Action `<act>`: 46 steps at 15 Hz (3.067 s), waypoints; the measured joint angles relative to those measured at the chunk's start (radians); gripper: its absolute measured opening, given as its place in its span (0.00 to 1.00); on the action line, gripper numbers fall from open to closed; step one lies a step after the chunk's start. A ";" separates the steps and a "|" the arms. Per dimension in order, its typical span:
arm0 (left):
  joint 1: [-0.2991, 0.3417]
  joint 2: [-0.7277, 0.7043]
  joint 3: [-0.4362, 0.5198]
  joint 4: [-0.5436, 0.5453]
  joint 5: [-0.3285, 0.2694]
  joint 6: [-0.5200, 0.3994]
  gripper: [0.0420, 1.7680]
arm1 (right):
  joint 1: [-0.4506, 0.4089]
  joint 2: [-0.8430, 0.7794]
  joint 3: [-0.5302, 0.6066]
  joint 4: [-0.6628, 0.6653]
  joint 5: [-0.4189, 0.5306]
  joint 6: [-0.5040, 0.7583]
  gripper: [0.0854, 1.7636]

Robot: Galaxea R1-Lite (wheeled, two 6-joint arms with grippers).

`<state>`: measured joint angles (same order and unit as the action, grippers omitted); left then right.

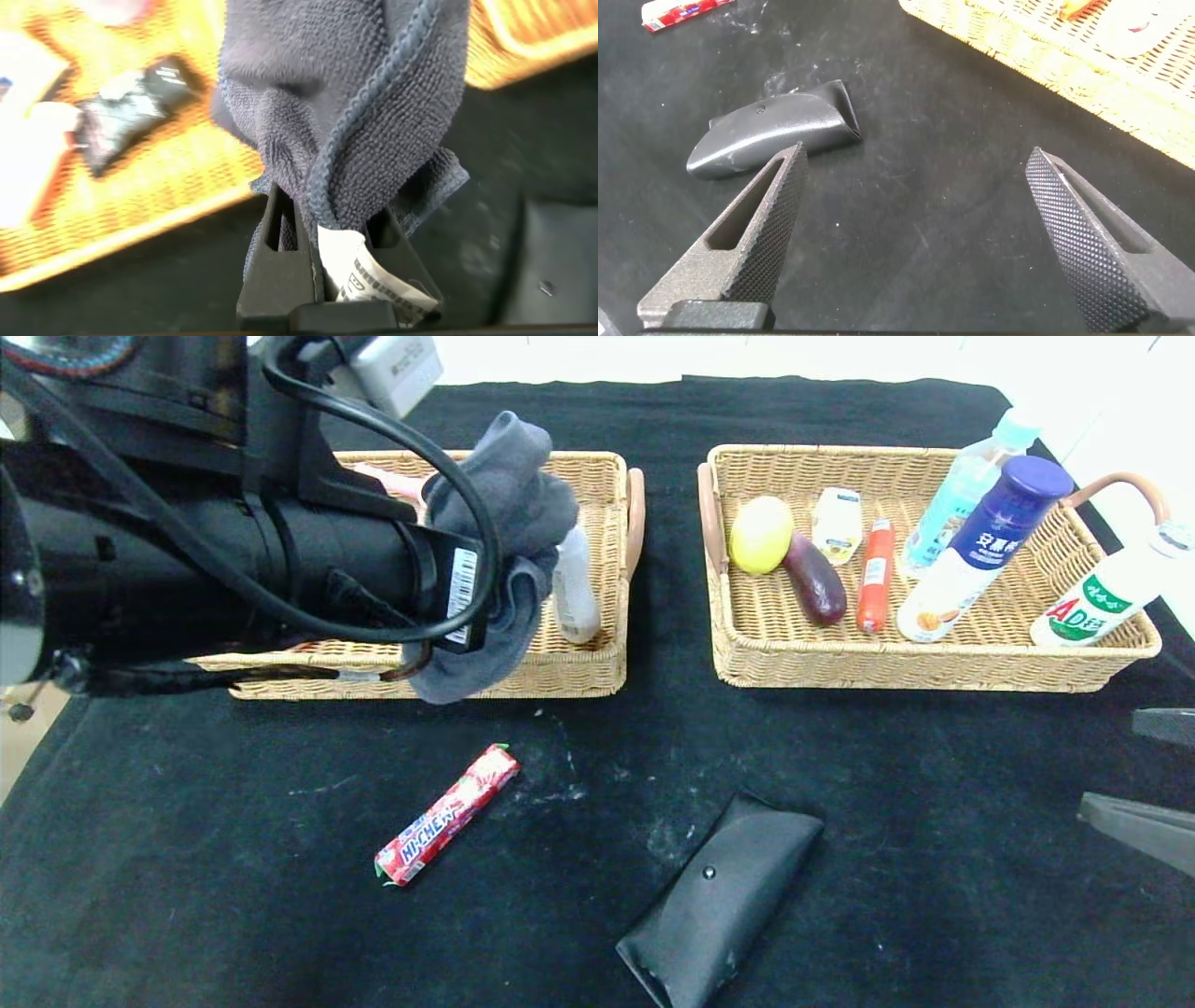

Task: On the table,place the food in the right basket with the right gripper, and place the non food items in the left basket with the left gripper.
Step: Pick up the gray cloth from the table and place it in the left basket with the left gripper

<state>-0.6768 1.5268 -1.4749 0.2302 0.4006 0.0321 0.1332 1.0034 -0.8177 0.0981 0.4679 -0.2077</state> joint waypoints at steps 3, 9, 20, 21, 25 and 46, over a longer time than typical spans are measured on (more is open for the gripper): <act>0.115 -0.010 -0.025 0.000 -0.094 0.006 0.10 | 0.000 0.000 0.000 0.000 0.000 -0.004 0.97; 0.245 -0.007 -0.053 -0.012 -0.196 0.006 0.10 | 0.000 0.000 0.001 -0.001 0.000 -0.004 0.97; 0.463 0.086 -0.159 -0.019 -0.353 -0.001 0.10 | 0.000 0.000 0.002 -0.001 0.000 -0.005 0.97; 0.481 0.100 -0.164 -0.019 -0.355 0.001 0.10 | 0.000 0.001 0.002 -0.001 0.000 -0.006 0.97; 0.534 0.152 -0.198 -0.020 -0.407 -0.001 0.10 | 0.000 0.002 0.002 -0.002 0.000 -0.006 0.97; 0.599 0.222 -0.267 -0.020 -0.471 0.004 0.72 | 0.000 0.003 0.002 -0.002 0.000 -0.005 0.97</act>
<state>-0.0779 1.7491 -1.7423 0.2102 -0.0706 0.0364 0.1332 1.0064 -0.8160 0.0962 0.4679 -0.2130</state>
